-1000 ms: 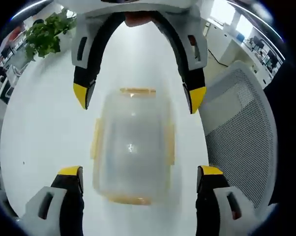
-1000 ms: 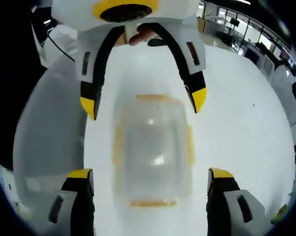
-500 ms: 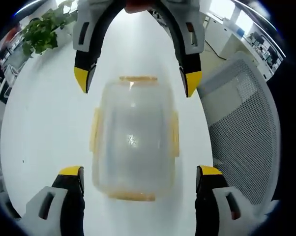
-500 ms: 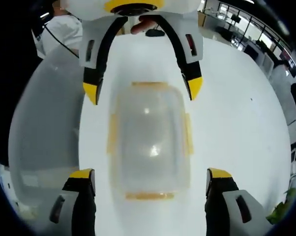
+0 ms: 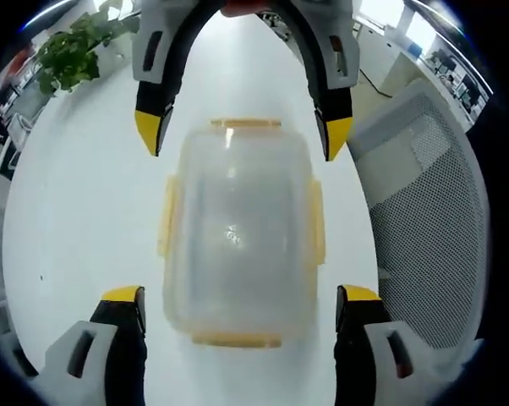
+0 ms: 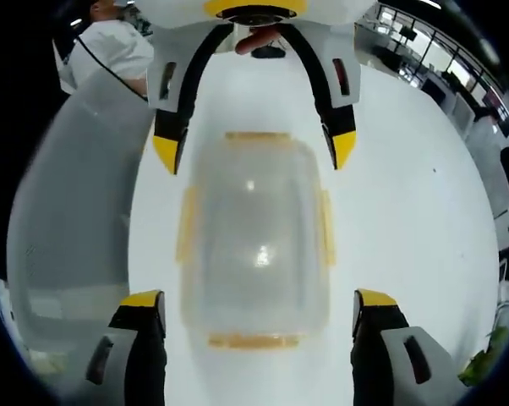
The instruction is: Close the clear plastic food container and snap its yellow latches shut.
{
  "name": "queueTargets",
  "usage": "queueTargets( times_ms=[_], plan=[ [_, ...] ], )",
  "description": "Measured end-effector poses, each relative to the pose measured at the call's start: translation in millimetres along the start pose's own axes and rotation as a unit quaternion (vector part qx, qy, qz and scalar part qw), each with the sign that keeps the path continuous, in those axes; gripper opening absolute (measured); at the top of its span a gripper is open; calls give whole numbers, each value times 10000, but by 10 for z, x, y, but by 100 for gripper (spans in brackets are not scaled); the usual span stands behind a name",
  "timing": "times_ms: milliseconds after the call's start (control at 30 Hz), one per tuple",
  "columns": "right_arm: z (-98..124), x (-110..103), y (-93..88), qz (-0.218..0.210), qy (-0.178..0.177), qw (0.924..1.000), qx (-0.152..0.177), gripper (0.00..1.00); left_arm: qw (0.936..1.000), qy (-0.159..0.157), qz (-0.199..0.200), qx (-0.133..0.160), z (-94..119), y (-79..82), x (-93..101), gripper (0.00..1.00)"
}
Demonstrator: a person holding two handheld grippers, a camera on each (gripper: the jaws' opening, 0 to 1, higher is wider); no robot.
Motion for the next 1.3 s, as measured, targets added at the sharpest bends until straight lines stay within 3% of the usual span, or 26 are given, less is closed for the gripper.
queueTargets(
  times_ms=[433,733,1067,1300],
  plan=[
    [-98,-8,7,13,59,10000,-52,89,9999,-27,10,-147,-135,-58,39,88],
    [-166,-43,13,145,66,9999,-54,81,9997,141,-32,-222,-203,-73,4,86],
    [-177,-47,27,169,76,9997,-147,80,9990,217,60,-382,-210,-90,10,85],
    [-187,-46,39,246,88,9997,31,80,9988,276,217,-338,-210,-108,39,84]
  ],
)
Point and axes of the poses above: the point that each gripper's makers call its tool centre point, and the gripper's own axes: z roughly backward along the fingers, x roughly to its right, y roughly out of its top, the point moved 3 cm from there along z, roughly backward along the fingers, and after that the axes turned 2 degrees about -y, right-handed, at the moved point
